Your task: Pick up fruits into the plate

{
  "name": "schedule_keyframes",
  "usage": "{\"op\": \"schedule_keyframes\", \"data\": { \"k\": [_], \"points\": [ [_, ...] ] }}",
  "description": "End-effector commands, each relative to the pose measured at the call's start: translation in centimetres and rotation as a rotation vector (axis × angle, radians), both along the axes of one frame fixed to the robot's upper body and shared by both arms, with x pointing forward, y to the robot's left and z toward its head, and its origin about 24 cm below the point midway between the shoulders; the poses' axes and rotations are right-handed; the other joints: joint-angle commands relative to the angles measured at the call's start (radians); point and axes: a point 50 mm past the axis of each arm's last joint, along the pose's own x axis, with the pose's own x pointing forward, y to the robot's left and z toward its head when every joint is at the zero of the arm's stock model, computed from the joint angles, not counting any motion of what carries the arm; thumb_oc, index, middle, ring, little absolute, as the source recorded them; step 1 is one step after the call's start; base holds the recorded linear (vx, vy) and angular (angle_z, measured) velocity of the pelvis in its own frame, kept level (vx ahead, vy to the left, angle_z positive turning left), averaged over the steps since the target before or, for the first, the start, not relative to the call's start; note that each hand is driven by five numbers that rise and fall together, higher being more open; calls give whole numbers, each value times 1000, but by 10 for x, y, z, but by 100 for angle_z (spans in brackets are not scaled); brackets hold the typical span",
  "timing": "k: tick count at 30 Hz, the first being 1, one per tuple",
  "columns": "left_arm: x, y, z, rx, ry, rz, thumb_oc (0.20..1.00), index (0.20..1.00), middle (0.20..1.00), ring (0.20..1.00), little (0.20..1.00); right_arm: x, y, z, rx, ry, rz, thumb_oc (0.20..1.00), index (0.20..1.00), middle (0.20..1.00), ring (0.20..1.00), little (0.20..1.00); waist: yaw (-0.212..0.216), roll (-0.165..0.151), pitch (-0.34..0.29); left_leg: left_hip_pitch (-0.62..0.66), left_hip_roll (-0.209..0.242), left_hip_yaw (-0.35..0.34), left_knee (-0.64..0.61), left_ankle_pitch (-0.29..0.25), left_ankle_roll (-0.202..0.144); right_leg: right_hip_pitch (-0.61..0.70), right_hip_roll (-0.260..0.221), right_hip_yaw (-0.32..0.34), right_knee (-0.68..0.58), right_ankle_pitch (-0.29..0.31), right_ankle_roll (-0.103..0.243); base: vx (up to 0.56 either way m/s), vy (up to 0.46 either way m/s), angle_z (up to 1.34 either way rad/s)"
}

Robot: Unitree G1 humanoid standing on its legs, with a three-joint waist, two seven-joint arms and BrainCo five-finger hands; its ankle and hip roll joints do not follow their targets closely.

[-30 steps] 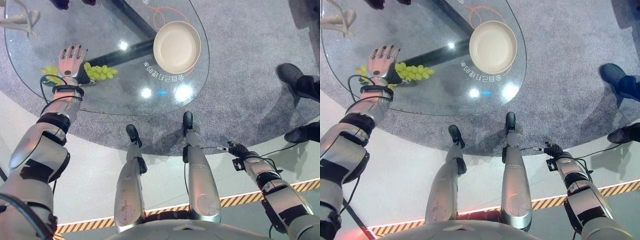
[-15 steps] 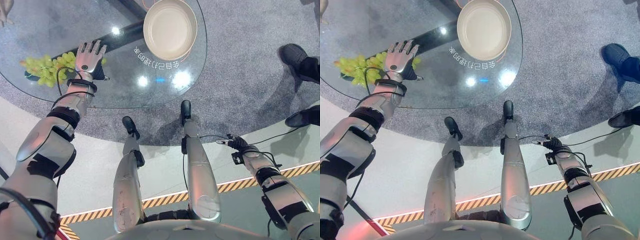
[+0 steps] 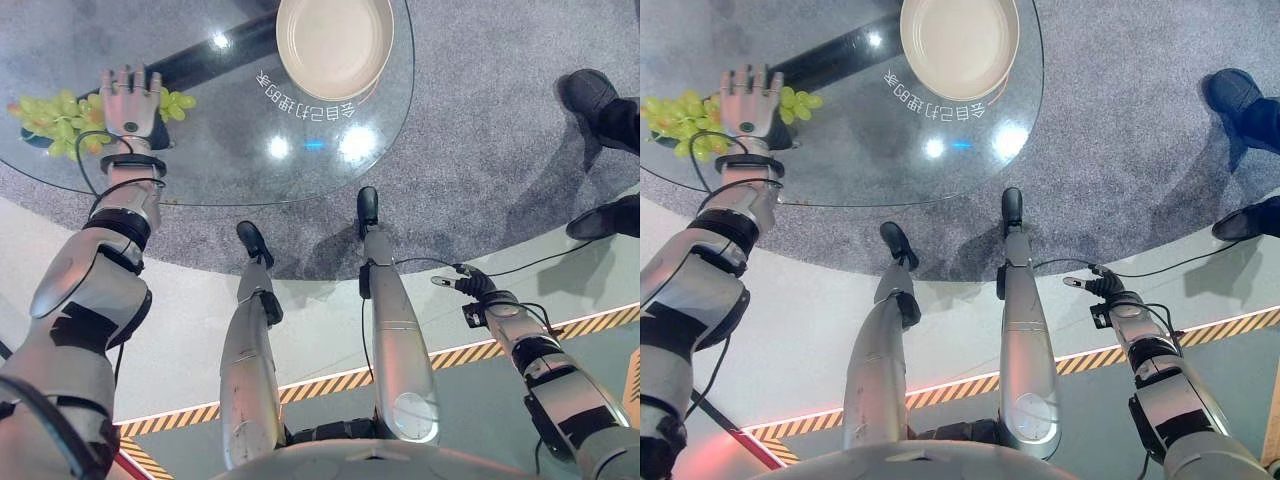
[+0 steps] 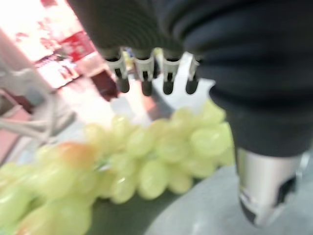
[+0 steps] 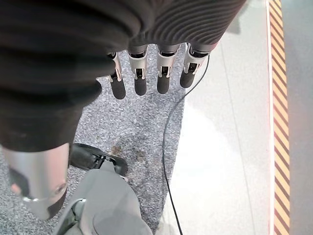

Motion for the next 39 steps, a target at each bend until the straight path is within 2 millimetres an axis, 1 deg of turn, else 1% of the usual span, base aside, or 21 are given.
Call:
{"op": "schedule_keyframes", "data": {
  "k": [1, 6, 14, 19, 25, 27, 28, 31, 35, 39],
  "points": [
    [-20, 44, 35, 4, -132, 191, 1000, 1000, 1000, 1000, 1000, -27, -11, -17, -16, 68, -13, 1000, 1000, 1000, 1000, 1000, 4, -46, -3, -69, -86, -27, 154, -153, 6, -15, 95, -34, 79, -107, -32, 0, 0, 0],
    [-20, 46, 35, 14, -125, 211, 1000, 1000, 1000, 1000, 1000, -24, -5, -16, -2, 45, -7, 1000, 1000, 1000, 1000, 1000, 5, -54, -3, -89, -83, -38, 162, -153, 5, -29, 99, -34, 87, -110, -35, 5, -6, 1],
    [-19, 43, 42, 45, -142, 188, 1000, 1000, 1000, 1000, 1000, -21, -3, -14, 7, 32, -2, 1000, 1000, 1000, 1000, 1000, 1, -64, -3, -113, -80, -44, 178, -155, 5, -49, 101, -32, 99, -111, -37, 0, 0, 0],
    [-15, 35, 52, 100, -148, 122, 1000, 1000, 1000, 1000, 1000, -25, -4, -17, 1, 42, 13, 1000, 1000, 1000, 1000, 1000, -8, -65, -3, -133, -77, -44, 192, -160, 6, -68, 101, -26, 108, -110, -37, 0, 0, 0],
    [-11, 31, 58, 140, -109, 75, 1000, 1000, 1000, 1000, 1000, -26, -4, -16, -9, 34, 25, 1000, 1000, 1000, 1000, 1000, -18, -63, -3, -148, -74, -37, 197, -160, 5, -86, 101, -20, 112, -106, -36, 19, 36, 0],
    [-10, 32, 59, 122, -73, 71, 1000, 1000, 1000, 1000, 1000, -26, -6, -15, -12, 25, 27, 1000, 1000, 1000, 1000, 1000, -21, -59, -3, -152, -73, -35, 200, -161, 6, -92, 100, -19, 117, -107, -36, 48, 55, -1],
    [-8, 31, 53, 109, -35, 58, 1000, 1000, 1000, 1000, 1000, -29, -7, -17, -12, 30, 27, 1000, 1000, 1000, 1000, 1000, -18, -54, -3, -134, -69, -46, 215, -199, -2, -74, 103, -16, 133, -142, -30, 83, 57, -2],
    [-4, 27, 50, 72, 31, 23, 1000, 1000, 1000, 1000, 1000, -30, -10, -14, -15, 21, 32, 1000, 1000, 1000, 1000, 1000, -21, -49, -3, -137, -72, -47, 217, -196, -4, -77, 100, -14, 132, -140, -28, 45, 50, -3],
    [-1, 24, 49, 32, 98, -1, 1000, 1000, 1000, 1000, 1000, -29, -9, -13, -15, 18, 41, 1000, 1000, 1000, 1000, 1000, -24, -47, -3, -137, -75, -46, 211, -193, -3, -77, 98, -13, 122, -135, -26, 0, 0, 0],
    [1, 25, 41, -96, 175, -18, 1000, 1000, 1000, 1000, 1000, -29, -10, -11, -20, 12, 35, 1000, 1000, 1000, 1000, 1000, -31, -39, -3, -139, -76, -42, 218, -195, -3, -81, 95, -9, 125, -137, -26, 1, 9, 0]
  ]
}}
